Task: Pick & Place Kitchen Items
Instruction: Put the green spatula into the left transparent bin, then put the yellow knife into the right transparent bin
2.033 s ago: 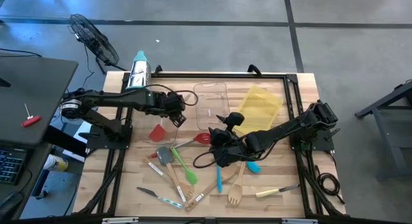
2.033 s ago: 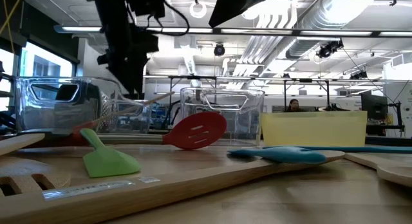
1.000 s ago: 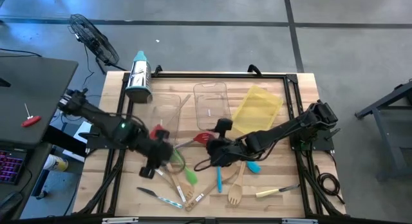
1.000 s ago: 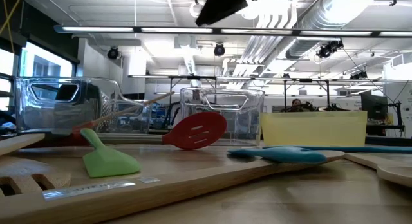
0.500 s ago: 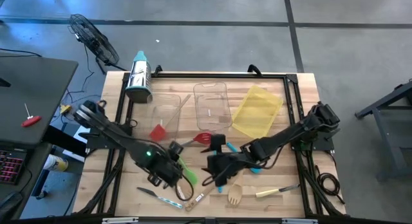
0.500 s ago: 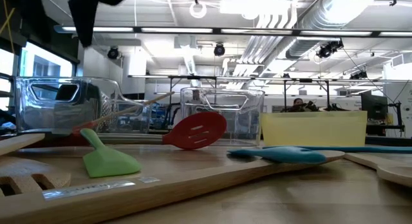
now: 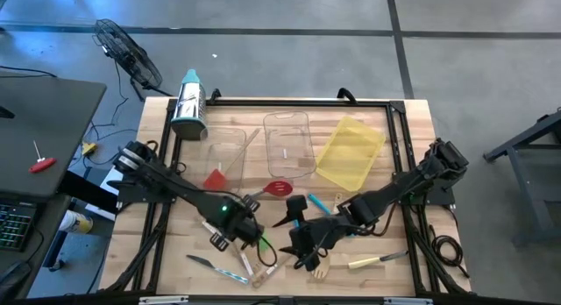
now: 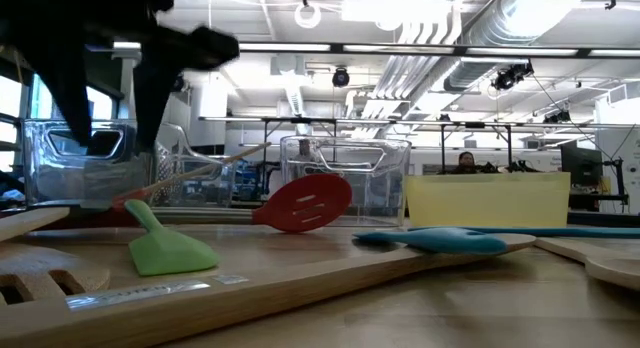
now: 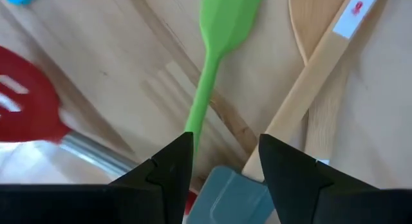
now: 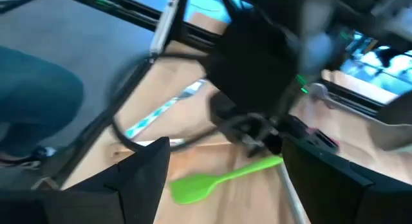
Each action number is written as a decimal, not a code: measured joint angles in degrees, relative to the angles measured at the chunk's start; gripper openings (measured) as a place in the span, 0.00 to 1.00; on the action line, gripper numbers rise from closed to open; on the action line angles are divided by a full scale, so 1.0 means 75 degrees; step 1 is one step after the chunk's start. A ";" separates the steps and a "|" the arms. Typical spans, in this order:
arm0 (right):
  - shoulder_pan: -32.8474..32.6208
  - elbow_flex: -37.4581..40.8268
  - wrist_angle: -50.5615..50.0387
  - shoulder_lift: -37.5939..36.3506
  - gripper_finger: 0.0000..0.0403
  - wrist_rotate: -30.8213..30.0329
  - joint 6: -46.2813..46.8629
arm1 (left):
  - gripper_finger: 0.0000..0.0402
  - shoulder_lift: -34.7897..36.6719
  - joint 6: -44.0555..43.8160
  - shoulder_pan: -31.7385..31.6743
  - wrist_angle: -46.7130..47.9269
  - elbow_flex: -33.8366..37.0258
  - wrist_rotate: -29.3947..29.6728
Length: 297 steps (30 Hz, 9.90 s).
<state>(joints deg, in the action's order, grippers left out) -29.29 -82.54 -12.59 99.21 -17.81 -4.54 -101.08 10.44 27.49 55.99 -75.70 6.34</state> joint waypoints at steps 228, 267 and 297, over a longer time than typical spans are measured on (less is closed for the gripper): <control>0.0091 0.0003 0.0749 -0.0229 0.73 -0.2865 -0.0160 | 0.08 0.7828 -0.9785 -0.0371 -0.2009 0.6309 0.5461; 0.0221 0.0003 0.0646 -0.0229 0.73 -0.2196 0.0040 | 0.17 0.7791 -0.9171 -0.0371 -0.1859 0.6309 0.5580; -0.0007 0.0000 -0.0614 -0.0267 0.73 -0.2462 0.0863 | 0.25 0.7793 -0.8019 -0.0363 -0.2886 0.6309 0.6010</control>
<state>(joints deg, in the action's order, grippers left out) -29.34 -82.54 -17.19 97.21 -36.27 1.93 -42.63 -49.71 24.77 34.34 -28.38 51.42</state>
